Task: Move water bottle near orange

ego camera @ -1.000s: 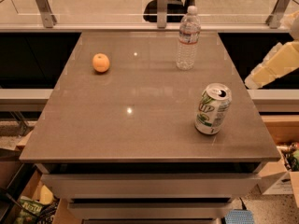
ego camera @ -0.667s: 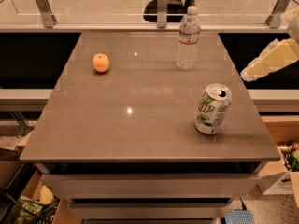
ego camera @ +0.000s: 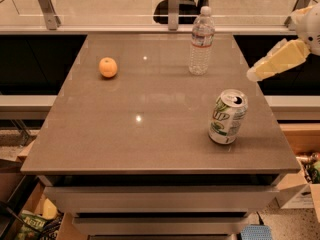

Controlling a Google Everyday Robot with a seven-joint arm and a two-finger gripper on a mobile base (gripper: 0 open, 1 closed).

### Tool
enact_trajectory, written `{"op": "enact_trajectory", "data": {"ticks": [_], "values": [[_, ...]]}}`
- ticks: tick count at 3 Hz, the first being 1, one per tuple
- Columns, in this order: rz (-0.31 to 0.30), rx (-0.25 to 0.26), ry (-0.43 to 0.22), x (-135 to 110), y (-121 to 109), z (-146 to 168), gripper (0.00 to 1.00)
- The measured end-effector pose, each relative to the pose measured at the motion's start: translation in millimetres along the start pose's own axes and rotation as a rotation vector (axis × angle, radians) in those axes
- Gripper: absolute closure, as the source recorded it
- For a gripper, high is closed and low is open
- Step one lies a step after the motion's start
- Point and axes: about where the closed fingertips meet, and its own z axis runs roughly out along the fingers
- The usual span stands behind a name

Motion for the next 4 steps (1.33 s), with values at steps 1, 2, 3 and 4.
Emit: {"op": "enact_trajectory", "data": {"ticks": [1,2,3,4], "values": [[0.008,0.016,-0.074,-15.9,-11.3,12.3,0.0],[0.029,0.022,-0.149,-28.4,-21.8,25.5,0.0],[0.064,0.001,-0.223,-38.1,-27.0,47.1,0.0],[0.104,-0.034,-0.294,-47.3,-27.8,71.0,0.0]]}}
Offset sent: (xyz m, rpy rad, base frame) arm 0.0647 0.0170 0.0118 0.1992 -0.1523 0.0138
